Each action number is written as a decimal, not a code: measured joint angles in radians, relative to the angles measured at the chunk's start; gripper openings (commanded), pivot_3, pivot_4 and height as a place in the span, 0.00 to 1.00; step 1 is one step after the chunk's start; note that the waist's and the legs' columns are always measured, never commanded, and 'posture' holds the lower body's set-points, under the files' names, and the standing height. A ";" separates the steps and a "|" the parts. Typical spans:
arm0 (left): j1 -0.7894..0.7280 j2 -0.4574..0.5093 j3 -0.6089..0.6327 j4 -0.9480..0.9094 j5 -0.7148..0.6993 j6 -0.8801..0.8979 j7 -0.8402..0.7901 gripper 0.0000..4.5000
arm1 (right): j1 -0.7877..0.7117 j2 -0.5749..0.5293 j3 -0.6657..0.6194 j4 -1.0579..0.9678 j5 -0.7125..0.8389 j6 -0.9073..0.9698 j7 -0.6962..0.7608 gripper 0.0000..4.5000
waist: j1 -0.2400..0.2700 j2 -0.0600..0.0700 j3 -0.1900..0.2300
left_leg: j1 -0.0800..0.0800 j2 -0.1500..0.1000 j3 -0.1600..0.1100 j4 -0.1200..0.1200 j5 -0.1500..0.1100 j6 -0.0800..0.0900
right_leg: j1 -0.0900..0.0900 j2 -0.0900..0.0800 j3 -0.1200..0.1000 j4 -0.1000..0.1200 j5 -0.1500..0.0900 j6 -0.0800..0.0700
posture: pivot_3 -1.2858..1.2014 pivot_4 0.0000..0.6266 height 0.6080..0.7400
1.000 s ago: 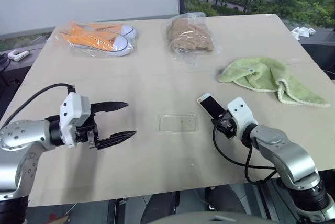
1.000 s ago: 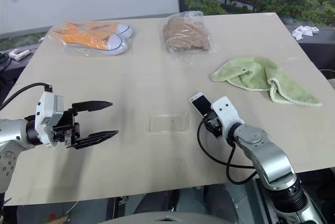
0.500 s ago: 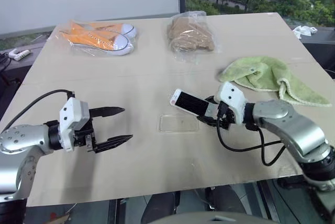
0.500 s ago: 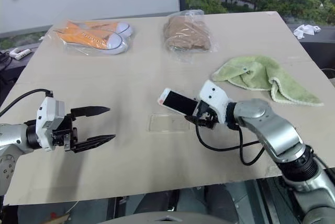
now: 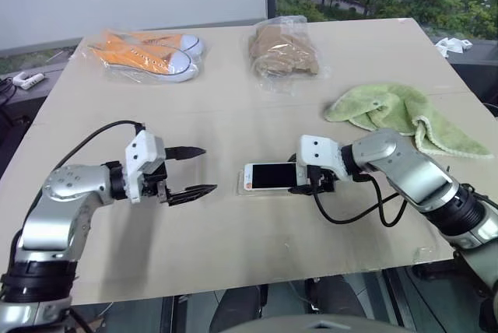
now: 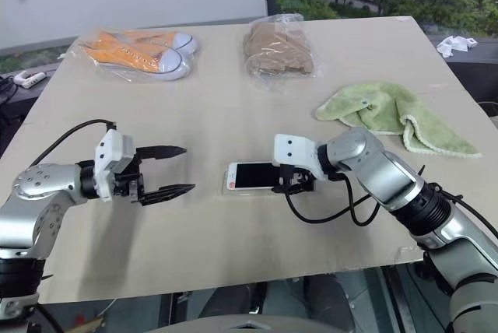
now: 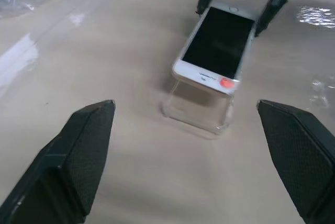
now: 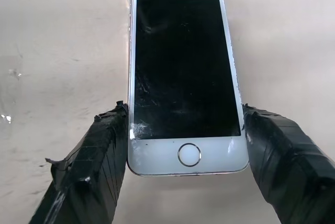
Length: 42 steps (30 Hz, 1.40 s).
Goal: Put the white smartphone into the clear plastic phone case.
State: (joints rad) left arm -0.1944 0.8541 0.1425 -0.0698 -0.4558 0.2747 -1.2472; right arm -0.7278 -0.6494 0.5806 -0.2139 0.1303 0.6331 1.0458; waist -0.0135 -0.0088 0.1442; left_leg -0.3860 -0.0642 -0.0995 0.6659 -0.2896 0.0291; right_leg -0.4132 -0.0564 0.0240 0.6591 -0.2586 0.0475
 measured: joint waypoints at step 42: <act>-0.234 -0.184 -0.338 0.220 0.197 -0.116 -0.129 0.00 | -0.045 0.096 0.034 0.076 -0.138 0.017 0.116 0.65 | -0.005 0.000 0.000 | -0.005 -0.001 -0.002 0.004 0.000 0.000 | -0.003 0.000 -0.006 0.003 0.000 0.000 | 0.52 0.24 1.00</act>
State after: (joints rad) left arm -0.4281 0.6701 -0.1956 0.1503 -0.2586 0.1587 -1.3763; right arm -0.7727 -0.5536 0.6149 -0.1383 -0.0082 0.6502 1.1613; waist -0.0182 -0.0092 0.1439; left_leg -0.3909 -0.0652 -0.1019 0.6695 -0.2893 0.0289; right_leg -0.4162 -0.0566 0.0180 0.6617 -0.2585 0.0476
